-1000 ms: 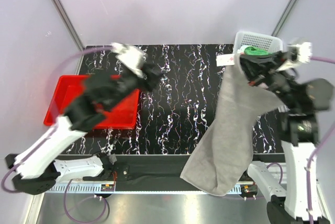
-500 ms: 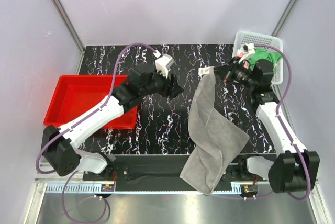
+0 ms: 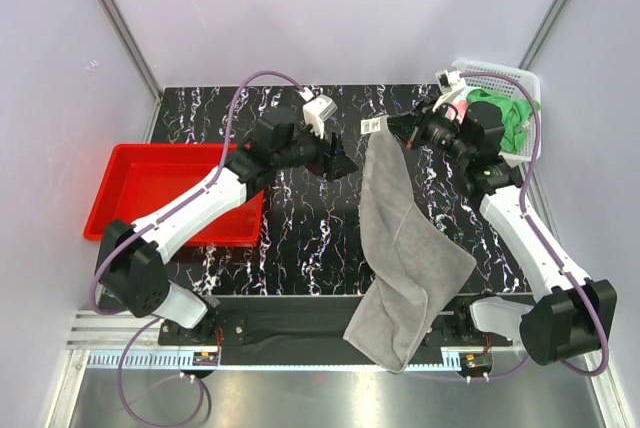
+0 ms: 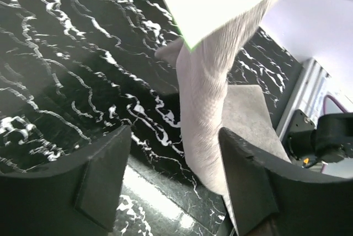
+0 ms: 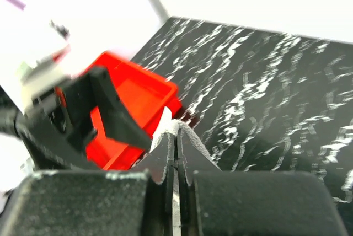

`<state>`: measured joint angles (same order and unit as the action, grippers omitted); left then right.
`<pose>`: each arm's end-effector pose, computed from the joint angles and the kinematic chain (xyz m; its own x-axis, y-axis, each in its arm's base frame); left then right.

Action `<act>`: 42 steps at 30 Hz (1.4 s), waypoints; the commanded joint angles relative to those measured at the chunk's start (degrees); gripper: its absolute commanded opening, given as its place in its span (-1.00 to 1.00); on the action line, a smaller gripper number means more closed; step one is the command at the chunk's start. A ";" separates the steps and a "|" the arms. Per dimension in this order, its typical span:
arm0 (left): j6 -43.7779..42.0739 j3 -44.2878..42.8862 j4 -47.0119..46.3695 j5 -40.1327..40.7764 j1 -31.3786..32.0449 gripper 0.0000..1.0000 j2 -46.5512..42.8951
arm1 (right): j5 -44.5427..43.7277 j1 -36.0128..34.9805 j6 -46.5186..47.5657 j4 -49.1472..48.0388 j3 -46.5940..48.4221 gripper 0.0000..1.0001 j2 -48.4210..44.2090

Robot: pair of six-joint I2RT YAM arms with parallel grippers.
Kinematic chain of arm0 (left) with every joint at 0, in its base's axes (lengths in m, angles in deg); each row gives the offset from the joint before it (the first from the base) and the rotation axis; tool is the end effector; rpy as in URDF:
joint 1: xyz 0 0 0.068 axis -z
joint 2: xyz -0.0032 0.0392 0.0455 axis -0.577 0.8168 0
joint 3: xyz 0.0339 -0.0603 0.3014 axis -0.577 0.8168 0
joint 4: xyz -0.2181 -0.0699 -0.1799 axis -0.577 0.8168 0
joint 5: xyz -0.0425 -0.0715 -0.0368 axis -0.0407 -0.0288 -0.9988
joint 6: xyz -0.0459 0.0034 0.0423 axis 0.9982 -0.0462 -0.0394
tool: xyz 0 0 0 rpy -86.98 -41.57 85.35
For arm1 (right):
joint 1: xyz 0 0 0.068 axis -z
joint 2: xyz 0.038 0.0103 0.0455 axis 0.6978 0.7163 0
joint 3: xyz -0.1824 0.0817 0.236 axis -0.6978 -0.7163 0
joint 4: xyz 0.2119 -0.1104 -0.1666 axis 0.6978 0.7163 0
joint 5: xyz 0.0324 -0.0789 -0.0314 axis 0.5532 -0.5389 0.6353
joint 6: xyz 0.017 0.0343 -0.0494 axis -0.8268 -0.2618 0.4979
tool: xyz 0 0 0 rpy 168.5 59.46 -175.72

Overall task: Fold and stack the towels
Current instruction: Flatten out the crumpled towel

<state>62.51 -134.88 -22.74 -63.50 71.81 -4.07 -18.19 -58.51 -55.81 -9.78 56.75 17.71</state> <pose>0.2957 -0.2451 0.3636 -0.5145 0.0747 -0.8542 0.7491 0.5239 -0.4054 0.2944 0.1007 0.4067 -0.2689 0.2264 -0.9362 -0.6667 0.6578 0.3506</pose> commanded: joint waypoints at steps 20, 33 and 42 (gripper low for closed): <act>9.86 4.22 7.56 20.22 2.36 0.15 2.09 | -5.86 -0.15 3.81 28.49 20.55 0.19 14.73; 10.24 -6.48 18.75 34.18 -5.97 0.29 5.32 | -29.90 1.95 -3.40 37.77 13.02 0.30 19.99; -0.14 -25.29 23.66 28.73 -9.85 0.33 23.60 | -29.55 3.80 -4.91 30.65 6.24 0.14 28.16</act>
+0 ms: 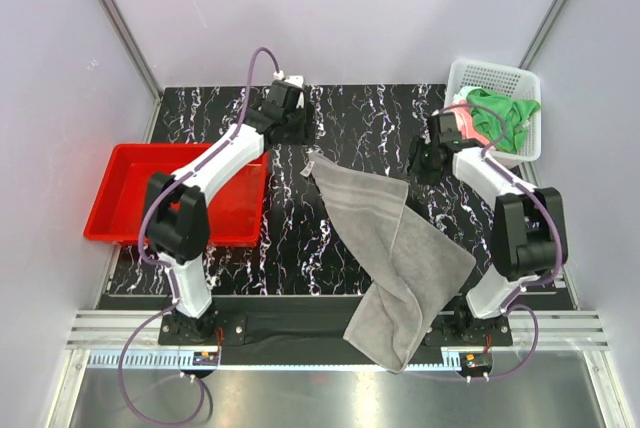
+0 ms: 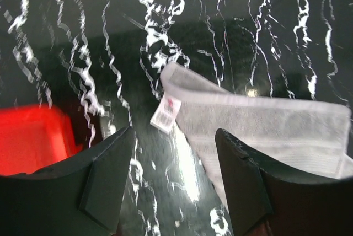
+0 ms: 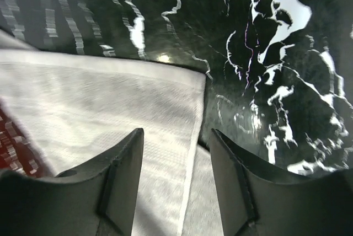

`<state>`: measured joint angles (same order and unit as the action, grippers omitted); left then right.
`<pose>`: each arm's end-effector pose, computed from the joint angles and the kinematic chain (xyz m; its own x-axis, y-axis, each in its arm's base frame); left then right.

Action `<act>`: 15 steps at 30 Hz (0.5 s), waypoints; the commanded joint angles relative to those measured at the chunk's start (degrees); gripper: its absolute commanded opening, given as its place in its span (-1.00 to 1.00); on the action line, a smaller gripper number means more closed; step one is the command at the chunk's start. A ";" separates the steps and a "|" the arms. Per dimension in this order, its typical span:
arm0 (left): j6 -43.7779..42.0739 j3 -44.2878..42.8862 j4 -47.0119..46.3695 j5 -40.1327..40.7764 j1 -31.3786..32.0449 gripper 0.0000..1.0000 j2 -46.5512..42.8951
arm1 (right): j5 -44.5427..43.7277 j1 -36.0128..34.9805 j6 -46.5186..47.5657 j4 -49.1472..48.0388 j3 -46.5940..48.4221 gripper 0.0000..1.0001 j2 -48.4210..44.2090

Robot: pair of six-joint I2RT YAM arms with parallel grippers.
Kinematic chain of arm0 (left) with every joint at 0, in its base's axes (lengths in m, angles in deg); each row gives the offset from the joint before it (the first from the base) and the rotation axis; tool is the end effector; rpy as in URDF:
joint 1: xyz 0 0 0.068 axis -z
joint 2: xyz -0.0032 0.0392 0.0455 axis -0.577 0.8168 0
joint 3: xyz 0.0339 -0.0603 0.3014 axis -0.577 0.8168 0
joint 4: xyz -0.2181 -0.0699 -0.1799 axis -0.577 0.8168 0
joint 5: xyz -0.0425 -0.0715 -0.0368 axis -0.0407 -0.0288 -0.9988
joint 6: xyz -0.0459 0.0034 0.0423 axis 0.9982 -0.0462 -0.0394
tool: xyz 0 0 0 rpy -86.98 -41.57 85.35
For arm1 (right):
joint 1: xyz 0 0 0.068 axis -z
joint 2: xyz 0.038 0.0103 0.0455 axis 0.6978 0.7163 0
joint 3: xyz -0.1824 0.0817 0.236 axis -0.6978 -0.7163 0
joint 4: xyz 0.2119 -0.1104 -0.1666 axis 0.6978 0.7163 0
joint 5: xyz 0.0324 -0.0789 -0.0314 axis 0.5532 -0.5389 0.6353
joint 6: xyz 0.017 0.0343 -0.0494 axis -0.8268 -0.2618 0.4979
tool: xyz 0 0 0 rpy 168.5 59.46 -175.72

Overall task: Fold and stack the towels
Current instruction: Flatten out the crumpled towel

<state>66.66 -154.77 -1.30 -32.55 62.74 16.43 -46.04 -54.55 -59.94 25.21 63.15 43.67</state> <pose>0.4187 -0.2131 0.3107 -0.7077 -0.0160 -0.7064 0.1679 0.9673 -0.1901 0.3792 0.0722 0.2320 -0.8357 0.2565 -0.4857 0.1330 0.9524 0.2742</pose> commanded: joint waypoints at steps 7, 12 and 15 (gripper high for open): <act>-4.83 -12.71 5.31 -4.33 -2.28 0.33 13.92 | -3.46 -0.24 -1.65 -6.72 -0.25 0.08 8.79; -5.18 -11.04 3.37 -7.15 -2.28 0.33 14.37 | -1.89 -0.24 -1.74 -9.18 -1.57 0.04 11.52; -5.09 -9.20 2.32 -7.58 -2.28 0.33 13.84 | -0.57 -0.24 -1.48 -10.41 -1.92 -0.10 12.84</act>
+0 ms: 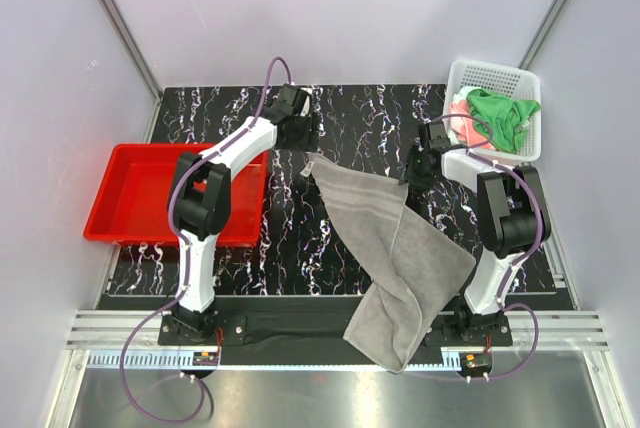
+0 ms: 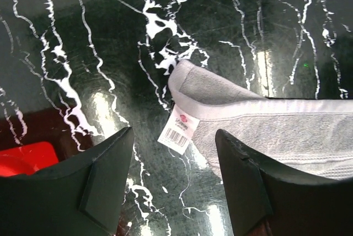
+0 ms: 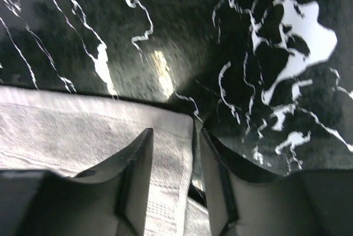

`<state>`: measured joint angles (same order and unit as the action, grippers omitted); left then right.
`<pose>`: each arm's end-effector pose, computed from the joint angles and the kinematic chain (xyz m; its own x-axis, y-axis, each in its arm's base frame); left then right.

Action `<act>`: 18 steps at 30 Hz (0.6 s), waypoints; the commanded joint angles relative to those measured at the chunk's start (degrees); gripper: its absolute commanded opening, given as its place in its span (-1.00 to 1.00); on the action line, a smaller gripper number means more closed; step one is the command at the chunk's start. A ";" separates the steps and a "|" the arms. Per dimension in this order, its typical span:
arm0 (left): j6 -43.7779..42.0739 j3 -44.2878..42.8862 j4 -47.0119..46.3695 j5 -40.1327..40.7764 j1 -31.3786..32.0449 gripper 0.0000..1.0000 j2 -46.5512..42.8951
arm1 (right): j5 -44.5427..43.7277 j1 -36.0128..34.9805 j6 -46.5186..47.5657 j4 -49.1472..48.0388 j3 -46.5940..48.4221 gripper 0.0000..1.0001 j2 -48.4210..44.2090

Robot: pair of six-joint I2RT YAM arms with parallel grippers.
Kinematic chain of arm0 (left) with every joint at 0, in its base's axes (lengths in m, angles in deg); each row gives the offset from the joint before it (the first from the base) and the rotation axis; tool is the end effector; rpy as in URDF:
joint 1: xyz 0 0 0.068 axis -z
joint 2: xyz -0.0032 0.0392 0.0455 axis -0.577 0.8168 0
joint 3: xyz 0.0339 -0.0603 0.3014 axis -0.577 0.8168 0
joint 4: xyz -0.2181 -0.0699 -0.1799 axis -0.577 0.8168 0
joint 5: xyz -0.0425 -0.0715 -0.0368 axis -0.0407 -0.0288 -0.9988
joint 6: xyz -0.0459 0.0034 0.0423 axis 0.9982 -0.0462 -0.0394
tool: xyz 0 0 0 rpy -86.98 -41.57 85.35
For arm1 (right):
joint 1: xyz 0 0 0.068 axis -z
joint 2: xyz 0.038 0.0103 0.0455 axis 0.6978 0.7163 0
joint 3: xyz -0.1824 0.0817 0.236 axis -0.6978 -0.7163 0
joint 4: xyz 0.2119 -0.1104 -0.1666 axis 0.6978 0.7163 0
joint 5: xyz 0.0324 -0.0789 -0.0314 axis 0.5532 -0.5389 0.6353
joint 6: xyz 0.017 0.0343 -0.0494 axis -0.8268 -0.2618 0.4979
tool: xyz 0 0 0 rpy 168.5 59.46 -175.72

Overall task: Fold and stack the towels
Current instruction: Flatten out the crumpled towel

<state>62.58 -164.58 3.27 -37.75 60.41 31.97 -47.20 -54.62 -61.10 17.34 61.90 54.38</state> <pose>0.4763 -0.2238 0.2362 -0.8163 0.0801 -0.5721 0.2082 0.9646 -0.1620 0.4042 0.0763 0.1626 -0.8608 0.2701 -0.4313 0.1766 0.9534 0.2447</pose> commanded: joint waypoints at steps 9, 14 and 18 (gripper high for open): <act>-1.36 5.72 -5.07 -5.45 -0.55 0.39 -6.45 | 1.04 0.09 6.88 -2.20 2.57 -1.00 -3.39; 0.84 1.33 -2.78 -5.63 -1.26 0.38 -3.20 | 1.56 0.00 9.17 2.90 4.86 -1.00 -7.36; 1.11 1.24 -7.69 -8.88 -1.17 0.37 -1.71 | -0.80 0.35 9.35 4.22 3.63 -1.00 -8.76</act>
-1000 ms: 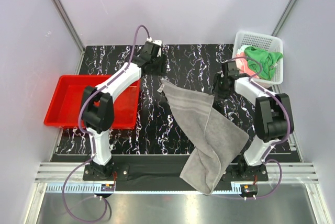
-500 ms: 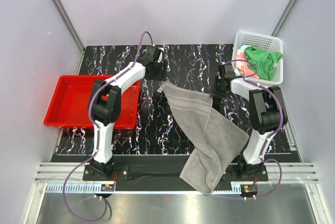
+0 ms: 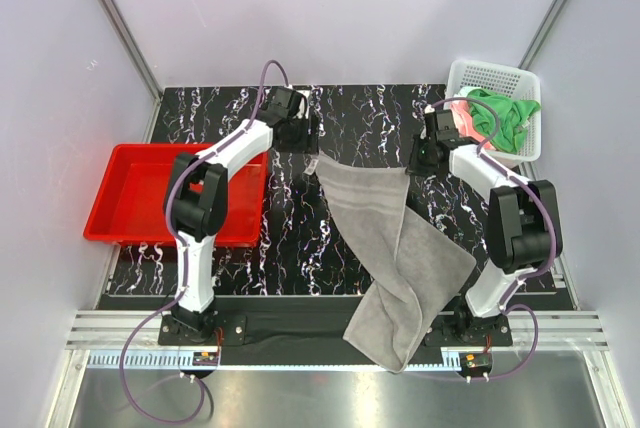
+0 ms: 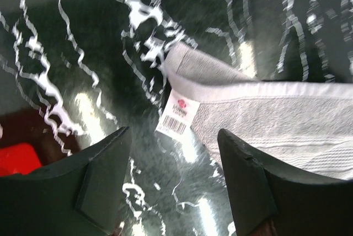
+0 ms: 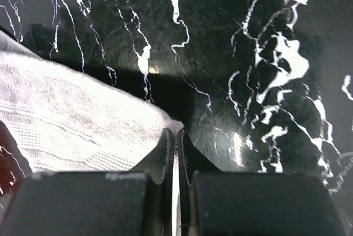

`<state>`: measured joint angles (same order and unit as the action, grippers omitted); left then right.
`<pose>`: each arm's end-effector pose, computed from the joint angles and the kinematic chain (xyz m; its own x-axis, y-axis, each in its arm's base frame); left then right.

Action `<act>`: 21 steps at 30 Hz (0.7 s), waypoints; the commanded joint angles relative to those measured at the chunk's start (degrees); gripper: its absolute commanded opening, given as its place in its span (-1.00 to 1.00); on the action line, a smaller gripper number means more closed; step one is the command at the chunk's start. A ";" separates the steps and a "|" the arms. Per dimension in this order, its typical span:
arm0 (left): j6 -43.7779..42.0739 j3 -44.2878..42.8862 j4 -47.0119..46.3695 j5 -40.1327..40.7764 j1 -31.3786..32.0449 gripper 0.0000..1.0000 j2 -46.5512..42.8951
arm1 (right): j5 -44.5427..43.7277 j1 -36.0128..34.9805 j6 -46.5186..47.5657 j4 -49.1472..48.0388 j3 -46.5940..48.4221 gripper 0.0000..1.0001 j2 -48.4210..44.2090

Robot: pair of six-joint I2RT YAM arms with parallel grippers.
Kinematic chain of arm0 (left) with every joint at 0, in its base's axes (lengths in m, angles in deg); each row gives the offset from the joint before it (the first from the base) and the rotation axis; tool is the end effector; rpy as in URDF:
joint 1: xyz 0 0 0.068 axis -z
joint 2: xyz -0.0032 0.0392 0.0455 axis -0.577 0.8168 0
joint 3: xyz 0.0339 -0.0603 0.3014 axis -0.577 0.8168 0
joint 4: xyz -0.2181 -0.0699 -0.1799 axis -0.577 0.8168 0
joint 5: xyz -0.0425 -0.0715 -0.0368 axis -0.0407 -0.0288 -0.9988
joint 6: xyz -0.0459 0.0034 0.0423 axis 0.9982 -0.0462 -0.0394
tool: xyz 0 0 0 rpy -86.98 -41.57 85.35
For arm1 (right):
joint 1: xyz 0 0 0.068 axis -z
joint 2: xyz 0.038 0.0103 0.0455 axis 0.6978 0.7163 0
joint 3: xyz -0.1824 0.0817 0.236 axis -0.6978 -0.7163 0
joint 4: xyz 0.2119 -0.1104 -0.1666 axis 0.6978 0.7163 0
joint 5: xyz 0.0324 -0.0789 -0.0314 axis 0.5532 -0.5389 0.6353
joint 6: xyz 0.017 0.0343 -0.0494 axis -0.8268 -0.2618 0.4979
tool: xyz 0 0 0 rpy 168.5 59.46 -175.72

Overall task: Fold and stack the towels
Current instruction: Flatten out the crumpled towel

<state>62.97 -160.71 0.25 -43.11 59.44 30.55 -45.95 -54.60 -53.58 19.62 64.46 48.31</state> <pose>0.4713 -0.2167 0.2288 -0.8275 0.0649 -0.5577 0.2354 0.9419 -0.2397 0.4017 0.0767 0.2159 -0.8251 0.1524 -0.5440 0.0293 0.9732 0.2282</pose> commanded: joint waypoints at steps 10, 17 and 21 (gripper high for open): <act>1.85 -5.96 -9.25 -9.15 -0.30 0.37 5.69 | -4.61 2.79 2.62 2.13 -0.86 -1.00 -4.54; 4.40 -7.12 -13.98 -13.11 -0.21 0.36 10.44 | -4.87 3.84 2.62 2.48 -1.04 -1.00 -3.74; 5.11 -10.17 -13.65 -13.11 -0.21 0.30 13.07 | -4.43 3.85 2.62 2.21 -0.95 -1.00 -3.57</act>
<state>66.73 -166.57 -9.19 -53.80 59.33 42.39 -49.38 -51.17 -51.81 22.89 63.50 46.36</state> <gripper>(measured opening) 0.671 0.018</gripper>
